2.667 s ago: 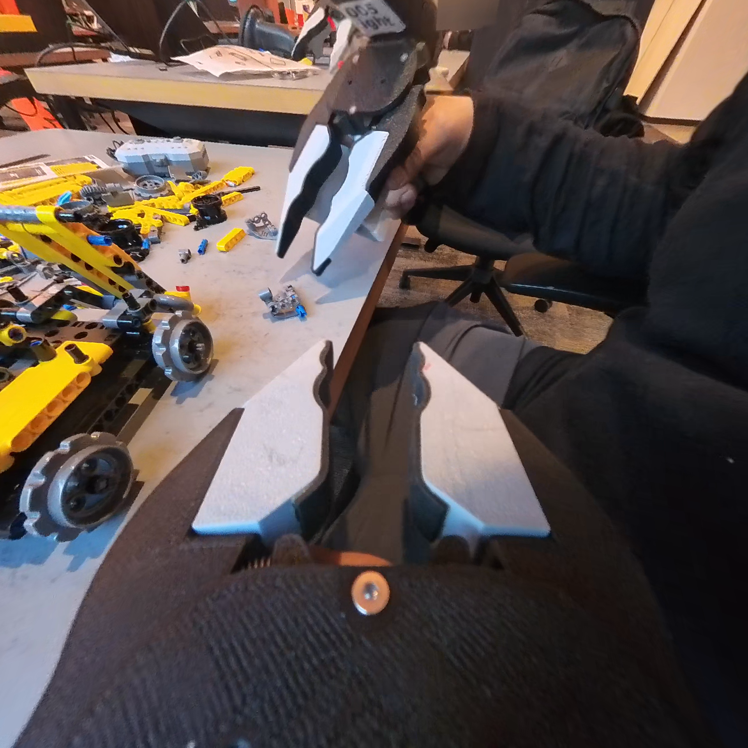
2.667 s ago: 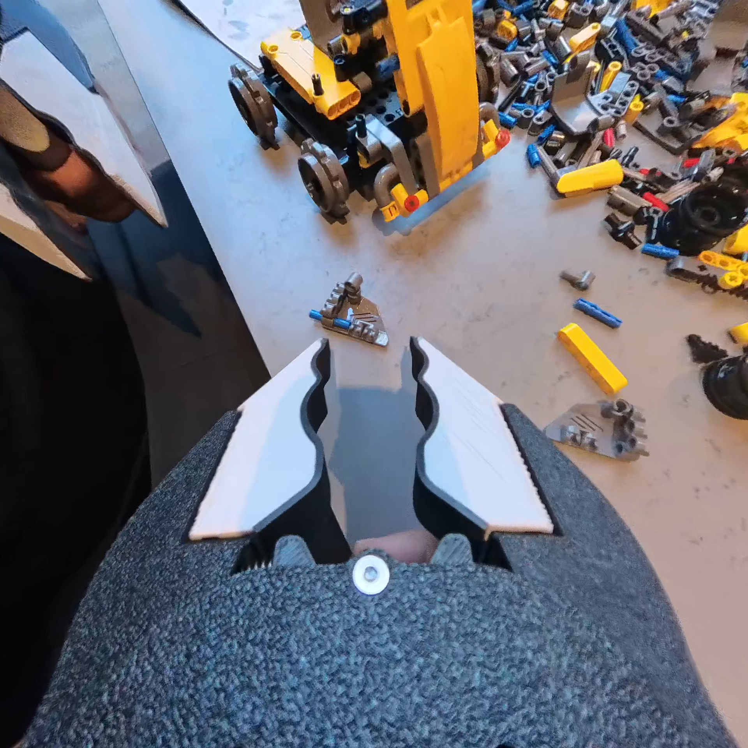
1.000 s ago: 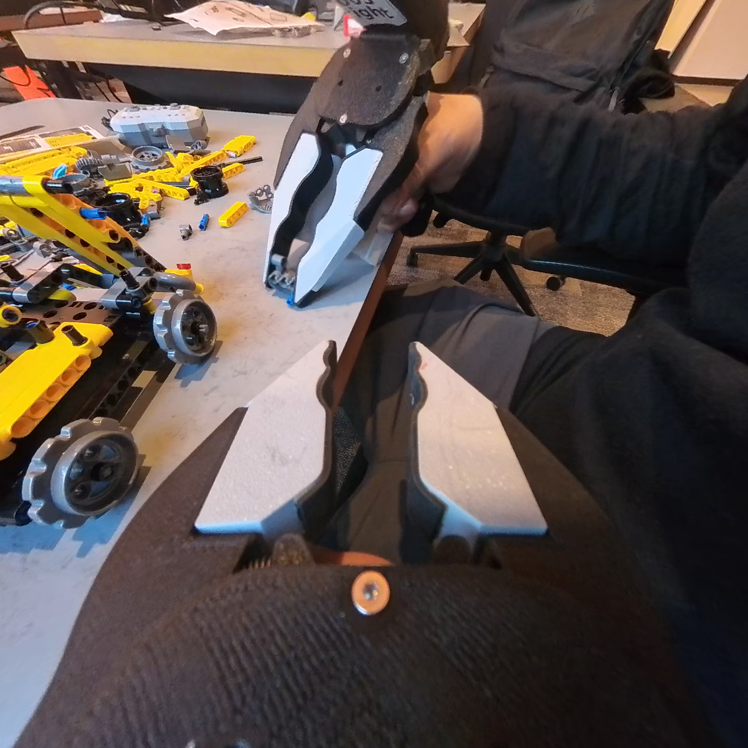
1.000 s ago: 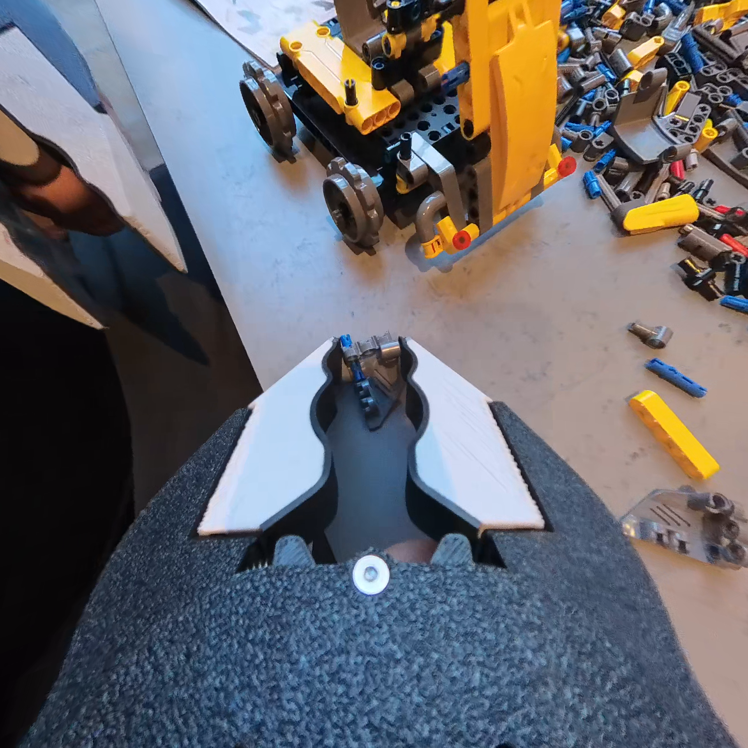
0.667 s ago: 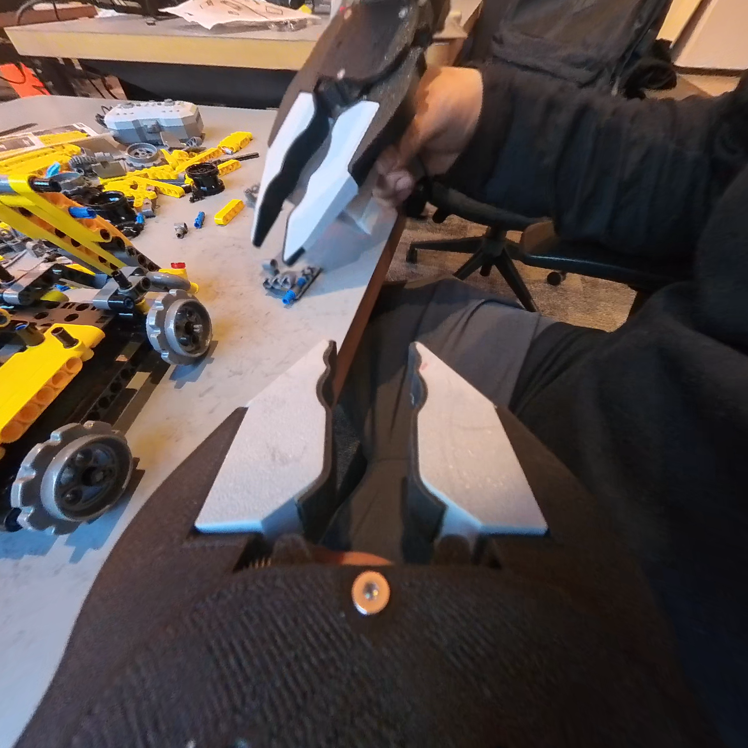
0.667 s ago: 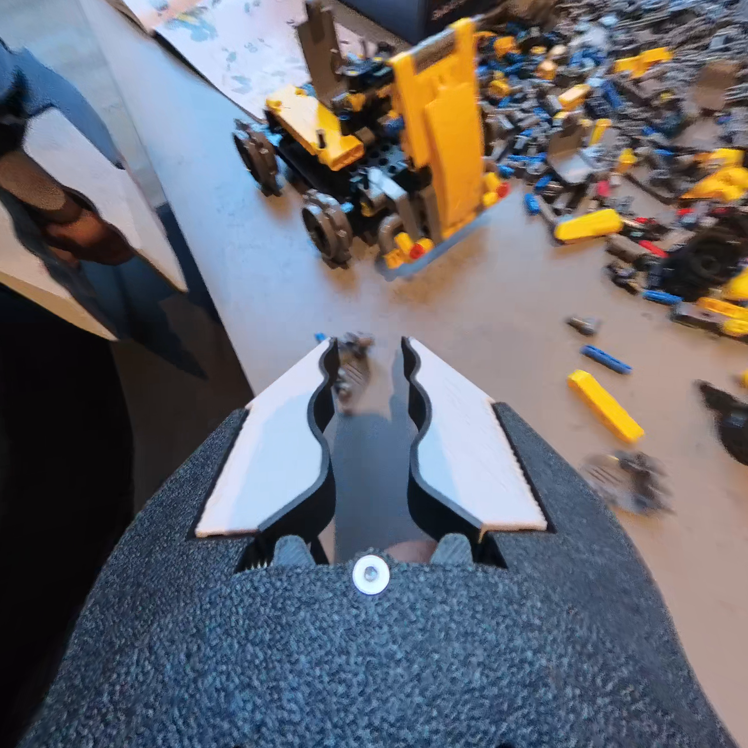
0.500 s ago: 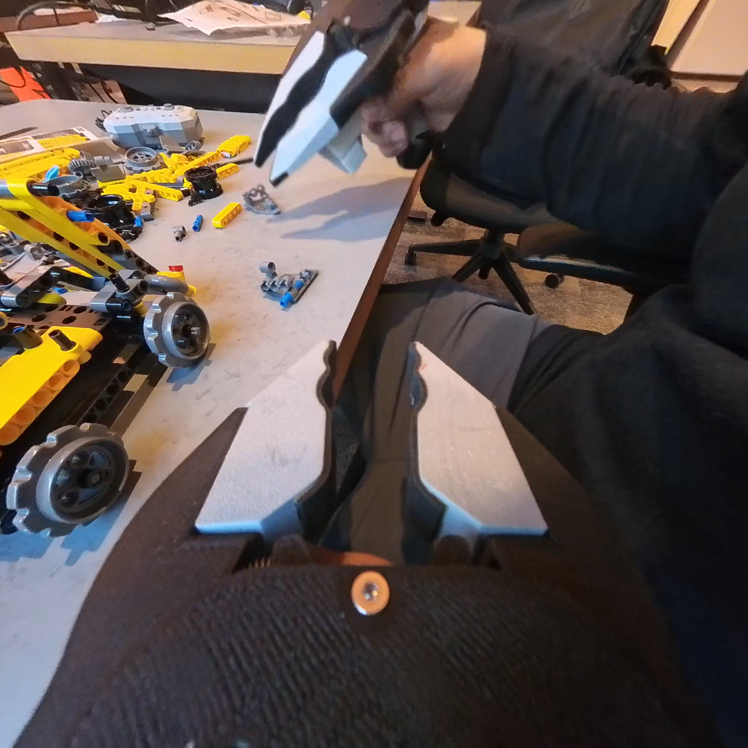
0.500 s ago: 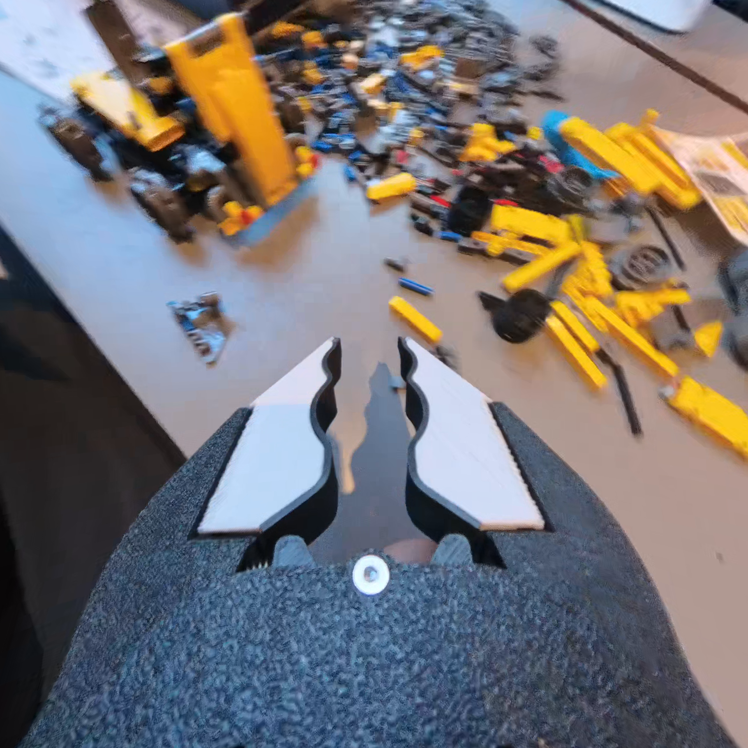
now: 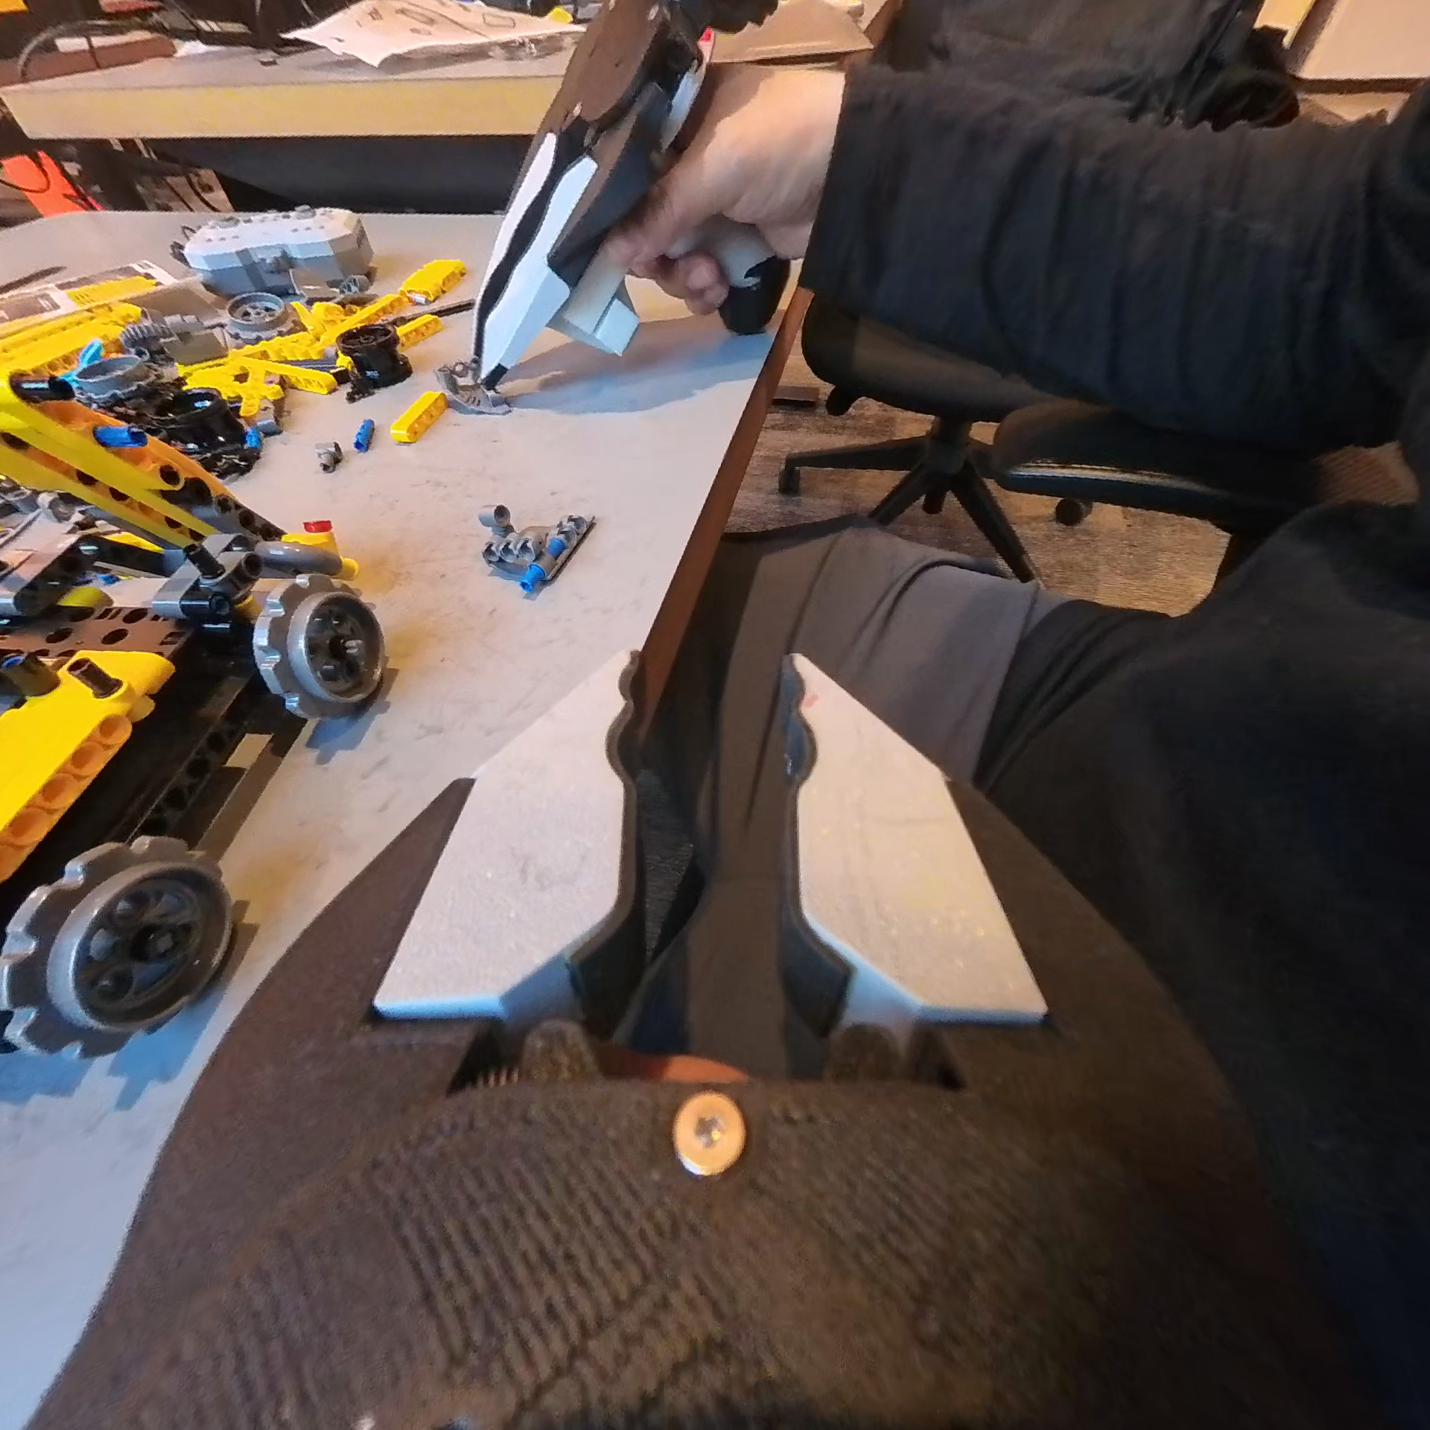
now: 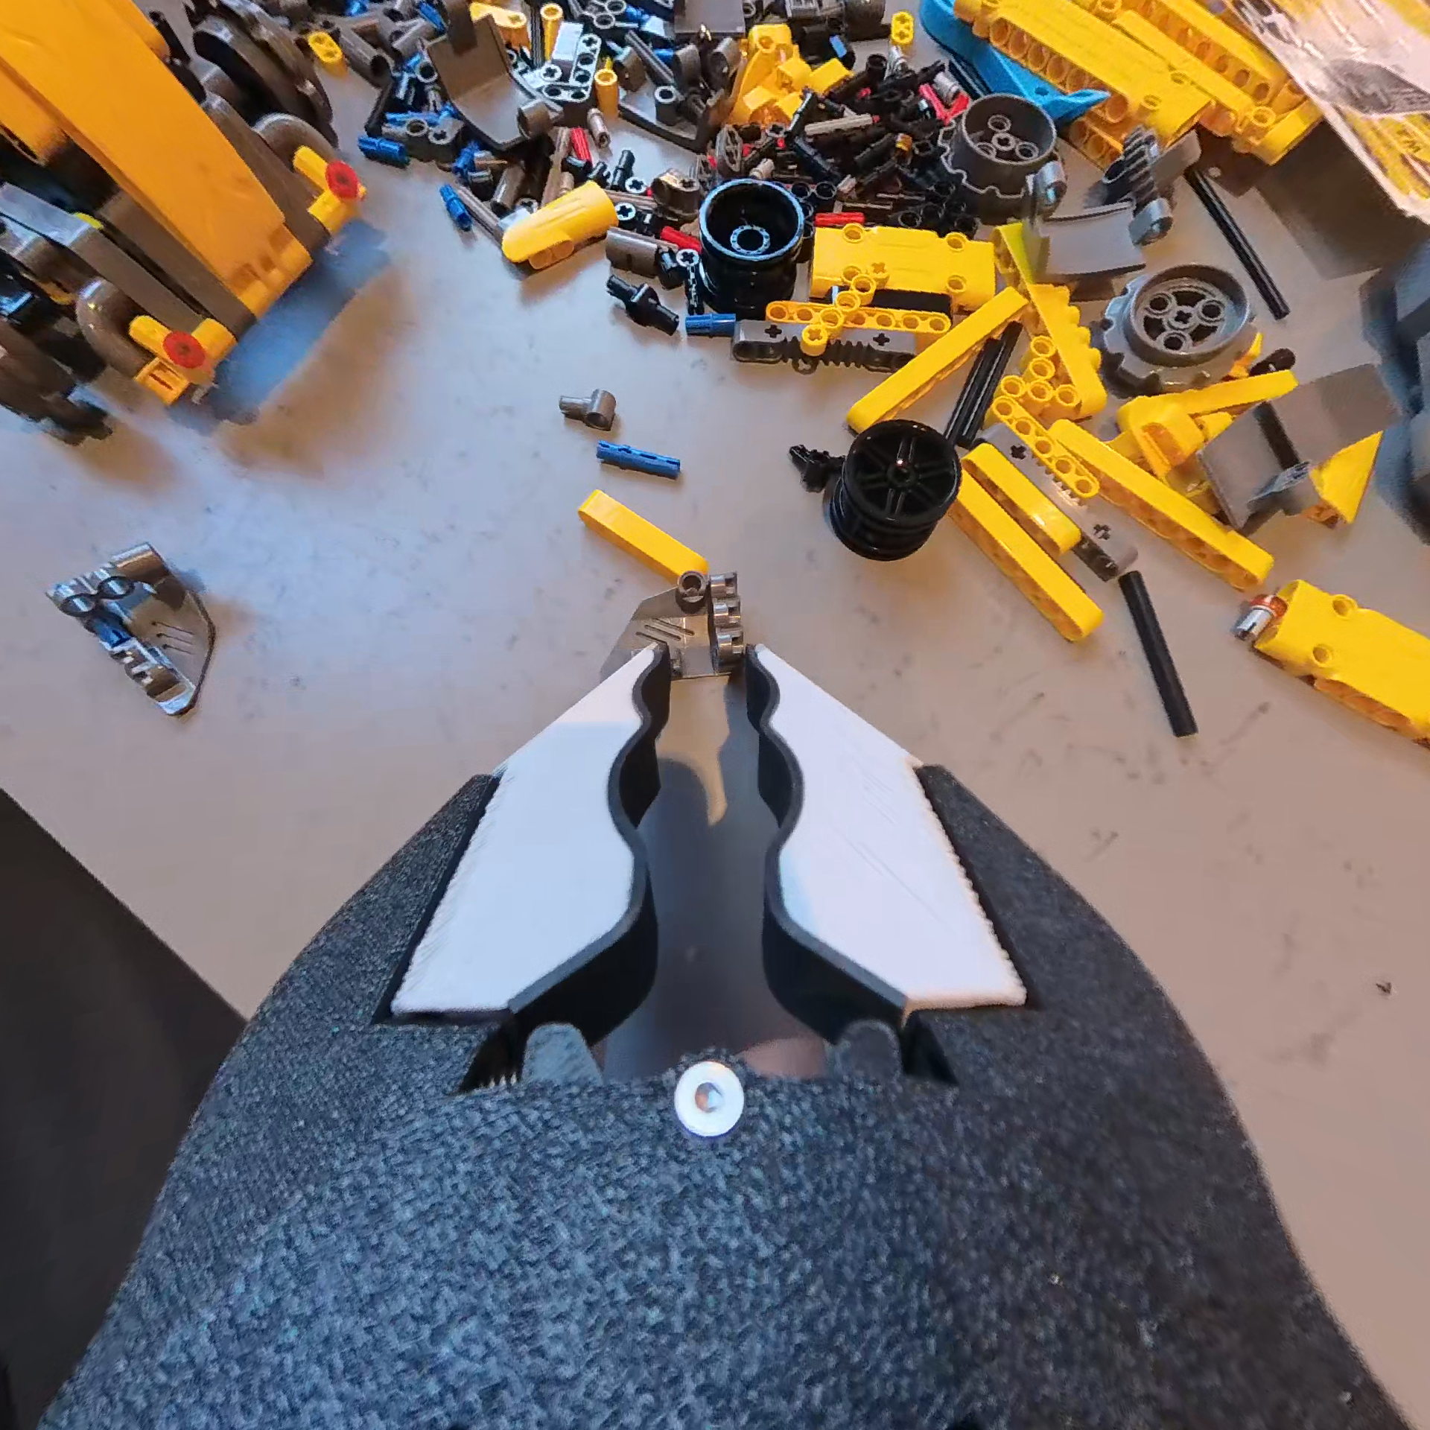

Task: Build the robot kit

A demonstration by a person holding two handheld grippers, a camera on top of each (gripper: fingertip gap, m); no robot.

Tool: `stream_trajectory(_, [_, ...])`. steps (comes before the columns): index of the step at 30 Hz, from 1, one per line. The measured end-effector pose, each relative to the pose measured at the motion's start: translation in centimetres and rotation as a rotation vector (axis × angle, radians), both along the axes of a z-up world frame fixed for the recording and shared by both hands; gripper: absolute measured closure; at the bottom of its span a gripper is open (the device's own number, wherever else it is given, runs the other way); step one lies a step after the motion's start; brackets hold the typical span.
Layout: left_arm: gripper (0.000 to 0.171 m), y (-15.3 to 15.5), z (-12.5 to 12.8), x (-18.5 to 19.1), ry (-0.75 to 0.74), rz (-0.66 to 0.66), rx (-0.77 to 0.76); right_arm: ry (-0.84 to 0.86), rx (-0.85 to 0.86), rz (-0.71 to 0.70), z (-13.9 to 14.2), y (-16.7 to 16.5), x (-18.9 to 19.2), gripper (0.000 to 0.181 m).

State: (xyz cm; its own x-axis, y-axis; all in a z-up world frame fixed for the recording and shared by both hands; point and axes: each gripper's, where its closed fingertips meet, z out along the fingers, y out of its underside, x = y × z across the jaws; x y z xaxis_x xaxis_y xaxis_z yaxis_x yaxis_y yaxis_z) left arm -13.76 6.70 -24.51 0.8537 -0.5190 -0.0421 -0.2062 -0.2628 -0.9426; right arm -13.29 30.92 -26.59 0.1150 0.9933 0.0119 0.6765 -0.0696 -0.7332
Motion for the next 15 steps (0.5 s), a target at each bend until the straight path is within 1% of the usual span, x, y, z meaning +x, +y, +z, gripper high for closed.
stream_trajectory(2, [0.139,0.0,-0.1,0.0,0.006,0.0,-0.002,-0.005,0.0,0.006,0.2,-0.6,0.1,0.166])
stream_trajectory(3, [0.139,0.0,-0.2,0.0,0.009,0.0,-0.003,-0.01,-0.002,0.007,0.2,-0.9,0.2,0.174])
stream_trajectory(4, [0.139,0.0,-0.2,0.0,0.011,0.001,-0.004,-0.016,-0.002,0.003,0.3,-1.2,0.3,0.175])
stream_trajectory(8, [0.139,0.0,-0.2,0.1,0.018,-0.002,0.0,-0.035,-0.002,-0.005,0.1,-2.8,0.1,0.174])
stream_trajectory(12, [0.139,-0.1,-0.2,0.2,0.024,-0.004,0.0,-0.037,-0.002,0.037,0.0,-4.7,-0.6,0.173])
stream_trajectory(15, [0.139,-0.1,-0.2,0.1,0.024,-0.003,0.002,-0.026,-0.003,0.05,0.5,-5.0,-0.7,0.17])
